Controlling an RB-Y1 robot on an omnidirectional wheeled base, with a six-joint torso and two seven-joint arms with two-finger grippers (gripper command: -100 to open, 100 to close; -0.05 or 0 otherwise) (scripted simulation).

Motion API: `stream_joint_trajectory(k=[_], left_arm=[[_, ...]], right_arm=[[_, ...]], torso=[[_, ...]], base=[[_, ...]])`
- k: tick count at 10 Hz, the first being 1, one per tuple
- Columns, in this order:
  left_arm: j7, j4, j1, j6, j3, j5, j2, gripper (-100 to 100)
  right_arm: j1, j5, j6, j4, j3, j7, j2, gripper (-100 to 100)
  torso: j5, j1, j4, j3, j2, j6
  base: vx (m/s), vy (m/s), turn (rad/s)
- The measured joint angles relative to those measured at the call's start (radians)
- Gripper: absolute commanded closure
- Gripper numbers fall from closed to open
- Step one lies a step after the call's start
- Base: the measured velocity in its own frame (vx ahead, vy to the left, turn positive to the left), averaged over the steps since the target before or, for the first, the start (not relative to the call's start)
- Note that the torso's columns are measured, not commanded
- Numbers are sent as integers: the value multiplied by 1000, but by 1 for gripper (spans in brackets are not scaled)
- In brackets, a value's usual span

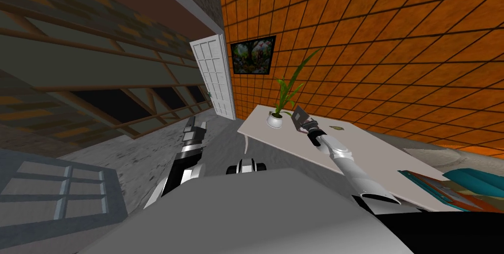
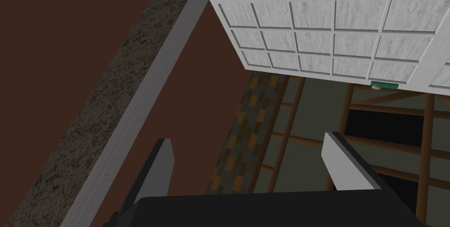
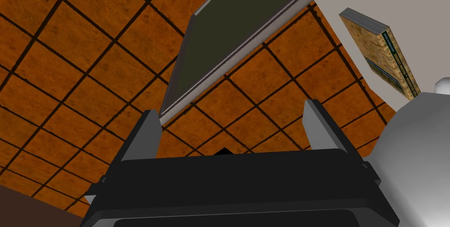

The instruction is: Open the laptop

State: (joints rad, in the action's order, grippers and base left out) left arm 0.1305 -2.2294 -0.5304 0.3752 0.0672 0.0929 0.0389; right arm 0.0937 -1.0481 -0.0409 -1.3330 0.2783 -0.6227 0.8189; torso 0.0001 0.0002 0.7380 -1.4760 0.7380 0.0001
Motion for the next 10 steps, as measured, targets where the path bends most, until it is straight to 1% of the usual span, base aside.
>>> stream_joint_trajectory(k=[1,2,3,4,5,7,8,9,10], left_arm=[[0,0,0,0,0,0,0,0],[0,0,0,0,0,0,0,0],[0,0,0,0,0,0,0,0],[0,0,0,0,0,0,0,0],[0,0,0,0,0,0,0,0],[0,0,0,0,0,0,0,0],[0,0,0,0,0,0,0,0],[0,0,0,0,0,0,0,0],[0,0,0,0,0,0,0,0]], right_arm=[[-13,-10,2,21,6,-8,8,-100],[-17,-24,-7,34,8,-18,25,-100],[-28,-50,-12,53,21,-35,28,-100],[-29,-54,-12,56,23,-39,28,-100],[-52,-38,-32,70,7,-56,26,-100],[-98,-30,-52,101,3,-98,3,-100],[-127,-38,-52,121,12,-121,-15,-100],[-158,-31,-63,145,7,-148,-29,-100],[-178,-24,-75,155,2,-167,-33,-100]], torso=[[0,0,0,0,0,0],[0,0,0,0,0,0],[0,0,0,0,0,0],[0,0,0,0,0,0],[-1,-3,0,1,2,-2],[-2,-5,0,1,2,0],[-1,-3,0,0,-1,1],[0,-1,0,-1,-1,0],[0,1,0,-1,-2,0]], base=[[-1,6,93],[-2,5,119],[0,1,22],[-63,-51,89],[-88,-78,84],[-113,-93,86],[-108,-82,81],[-89,-72,59],[-102,-80,96]])
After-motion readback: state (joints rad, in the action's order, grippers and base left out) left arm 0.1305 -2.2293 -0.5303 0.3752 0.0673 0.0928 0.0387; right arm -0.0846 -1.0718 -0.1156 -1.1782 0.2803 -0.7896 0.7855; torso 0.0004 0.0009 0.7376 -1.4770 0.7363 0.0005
